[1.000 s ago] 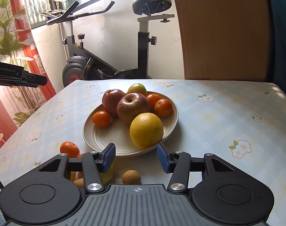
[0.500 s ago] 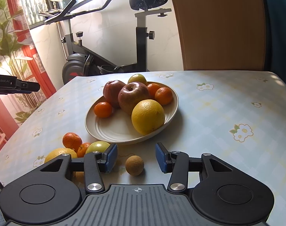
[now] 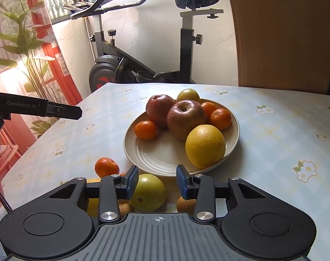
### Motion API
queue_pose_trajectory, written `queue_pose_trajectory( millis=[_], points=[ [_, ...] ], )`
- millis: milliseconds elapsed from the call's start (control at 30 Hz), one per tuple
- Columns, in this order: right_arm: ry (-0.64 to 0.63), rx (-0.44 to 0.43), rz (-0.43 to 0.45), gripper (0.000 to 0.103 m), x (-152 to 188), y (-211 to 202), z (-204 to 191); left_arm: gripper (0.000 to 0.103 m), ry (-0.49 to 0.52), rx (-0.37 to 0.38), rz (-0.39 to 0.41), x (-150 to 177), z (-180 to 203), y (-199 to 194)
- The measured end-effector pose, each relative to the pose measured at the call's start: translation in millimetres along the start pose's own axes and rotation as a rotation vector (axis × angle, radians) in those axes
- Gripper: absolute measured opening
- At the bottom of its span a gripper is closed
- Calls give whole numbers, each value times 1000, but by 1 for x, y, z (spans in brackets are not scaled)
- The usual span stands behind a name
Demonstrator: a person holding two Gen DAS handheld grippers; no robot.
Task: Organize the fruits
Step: 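Withdraw both tools back to the fruit pile toward the green apples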
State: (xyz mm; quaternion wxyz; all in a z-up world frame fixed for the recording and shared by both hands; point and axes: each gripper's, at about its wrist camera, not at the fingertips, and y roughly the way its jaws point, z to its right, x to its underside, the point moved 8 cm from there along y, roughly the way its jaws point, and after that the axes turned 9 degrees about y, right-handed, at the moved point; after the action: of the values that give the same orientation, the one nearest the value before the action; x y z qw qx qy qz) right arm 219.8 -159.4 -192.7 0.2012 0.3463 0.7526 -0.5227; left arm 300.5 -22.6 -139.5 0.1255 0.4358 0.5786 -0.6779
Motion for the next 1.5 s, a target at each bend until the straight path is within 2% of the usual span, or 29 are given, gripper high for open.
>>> queue_pose_trajectory(
  millis=[267,467,600,1033,1500],
  points=[
    [-8,-12,-53,31,-1,15,-10,43,-19,28,-28,12,-1,-3],
    [-14,-14,-92,30,7,21,-13,43,-32,22,-36,18,-7,-5],
    [-19,-13,-87,24,10,15,-10,43,-28,24,-39,22,-6,-7],
    [-3,-3,-82,24,39,-19,1,44,-39,31,-42,37,-1,-16],
    [30,3,-102,24,57,-29,5,44,-52,47,-41,51,4,-26]
  ],
)
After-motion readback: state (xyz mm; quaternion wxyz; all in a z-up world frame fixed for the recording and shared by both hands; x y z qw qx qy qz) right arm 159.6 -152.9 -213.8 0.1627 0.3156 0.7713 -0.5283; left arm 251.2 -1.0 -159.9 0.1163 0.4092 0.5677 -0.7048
